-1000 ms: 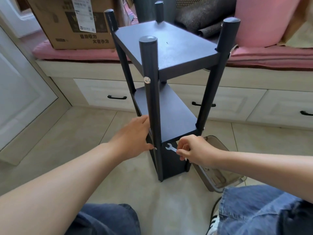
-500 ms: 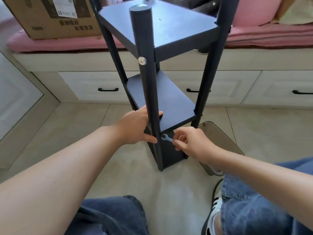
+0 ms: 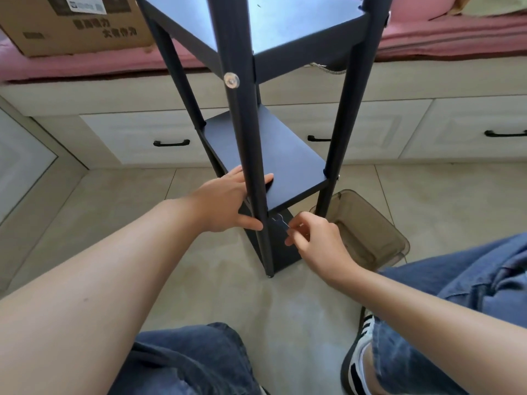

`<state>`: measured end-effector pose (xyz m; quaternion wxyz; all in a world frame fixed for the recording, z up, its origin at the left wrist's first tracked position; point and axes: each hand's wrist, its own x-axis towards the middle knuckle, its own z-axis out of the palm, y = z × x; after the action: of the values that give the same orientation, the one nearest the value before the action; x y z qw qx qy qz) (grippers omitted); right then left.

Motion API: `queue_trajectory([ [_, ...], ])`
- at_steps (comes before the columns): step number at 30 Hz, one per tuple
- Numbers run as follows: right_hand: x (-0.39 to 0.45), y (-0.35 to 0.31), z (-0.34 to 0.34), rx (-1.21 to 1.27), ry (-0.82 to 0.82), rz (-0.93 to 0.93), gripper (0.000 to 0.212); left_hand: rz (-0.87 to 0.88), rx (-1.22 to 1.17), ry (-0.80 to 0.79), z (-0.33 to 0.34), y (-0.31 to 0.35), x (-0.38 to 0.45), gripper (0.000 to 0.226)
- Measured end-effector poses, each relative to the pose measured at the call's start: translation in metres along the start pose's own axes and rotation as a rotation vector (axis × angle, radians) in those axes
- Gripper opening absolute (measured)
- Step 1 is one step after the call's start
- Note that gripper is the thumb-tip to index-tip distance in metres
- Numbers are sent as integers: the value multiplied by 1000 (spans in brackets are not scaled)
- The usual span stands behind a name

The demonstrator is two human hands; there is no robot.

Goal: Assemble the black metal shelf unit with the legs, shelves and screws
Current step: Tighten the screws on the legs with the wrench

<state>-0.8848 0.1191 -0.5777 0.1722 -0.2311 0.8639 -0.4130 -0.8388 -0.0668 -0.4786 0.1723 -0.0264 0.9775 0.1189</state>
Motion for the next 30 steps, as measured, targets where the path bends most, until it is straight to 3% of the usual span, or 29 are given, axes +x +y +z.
queue_trajectory([
  [13, 6, -18, 13, 317, -28, 74, 8, 1, -51, -16, 0, 1, 0, 96],
  [24, 5, -22, 20, 333, 33, 166, 14, 18, -72, 18, 6, -6, 2, 95],
  [30, 5, -13, 15, 217, 136, 91, 12, 13, -11, 24, 10, -8, 2, 94],
])
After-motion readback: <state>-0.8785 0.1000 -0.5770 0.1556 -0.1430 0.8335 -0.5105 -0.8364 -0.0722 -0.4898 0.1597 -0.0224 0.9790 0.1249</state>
